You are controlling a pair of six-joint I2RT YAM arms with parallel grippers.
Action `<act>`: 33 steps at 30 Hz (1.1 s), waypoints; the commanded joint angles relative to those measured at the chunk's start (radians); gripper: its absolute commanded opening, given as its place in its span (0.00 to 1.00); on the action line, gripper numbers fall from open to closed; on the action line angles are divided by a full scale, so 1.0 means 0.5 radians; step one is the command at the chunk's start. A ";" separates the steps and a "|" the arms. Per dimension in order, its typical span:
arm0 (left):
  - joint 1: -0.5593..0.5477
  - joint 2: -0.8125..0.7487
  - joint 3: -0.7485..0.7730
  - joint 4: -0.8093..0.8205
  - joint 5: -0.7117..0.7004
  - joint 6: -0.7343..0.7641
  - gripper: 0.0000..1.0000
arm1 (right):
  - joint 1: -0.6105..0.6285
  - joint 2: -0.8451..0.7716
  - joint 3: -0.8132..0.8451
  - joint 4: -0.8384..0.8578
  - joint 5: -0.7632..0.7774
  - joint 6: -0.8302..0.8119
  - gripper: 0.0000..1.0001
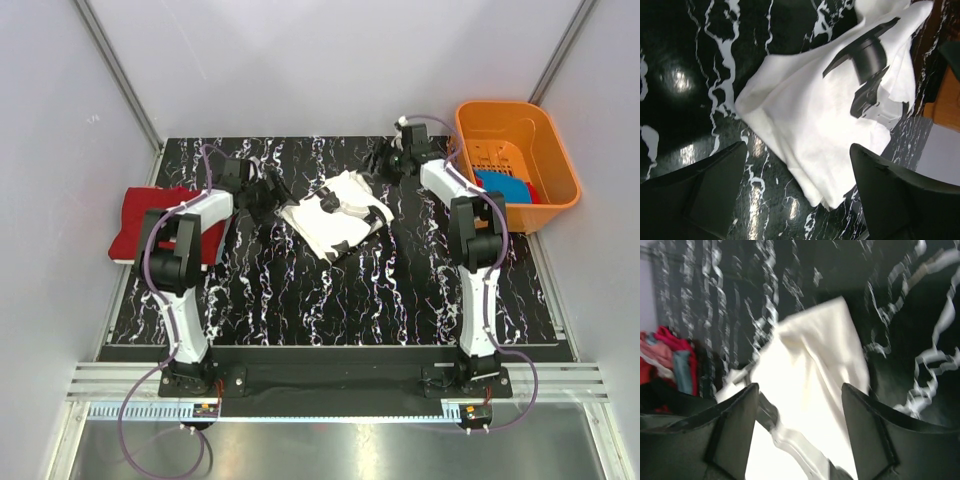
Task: Fold and stack the t-shirts
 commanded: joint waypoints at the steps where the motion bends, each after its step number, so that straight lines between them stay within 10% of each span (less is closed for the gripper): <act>1: -0.010 -0.213 -0.122 0.037 -0.069 0.061 0.89 | -0.052 -0.362 -0.297 -0.045 0.114 -0.157 0.71; 16: -0.059 -0.361 -0.327 0.101 -0.072 0.095 0.79 | -0.073 -0.684 -1.175 0.056 0.032 -0.166 0.53; 25: -0.071 -0.468 -0.358 0.009 -0.063 0.172 0.79 | -0.012 -1.000 -1.635 0.176 -0.116 -0.096 0.00; 31: -0.136 -0.664 -0.447 -0.095 -0.115 0.236 0.79 | 0.074 -1.393 -2.129 0.136 -0.143 0.024 0.02; 33: -0.178 -0.698 -0.462 -0.104 -0.124 0.245 0.79 | 0.077 -1.479 -2.219 0.124 -0.174 0.024 0.36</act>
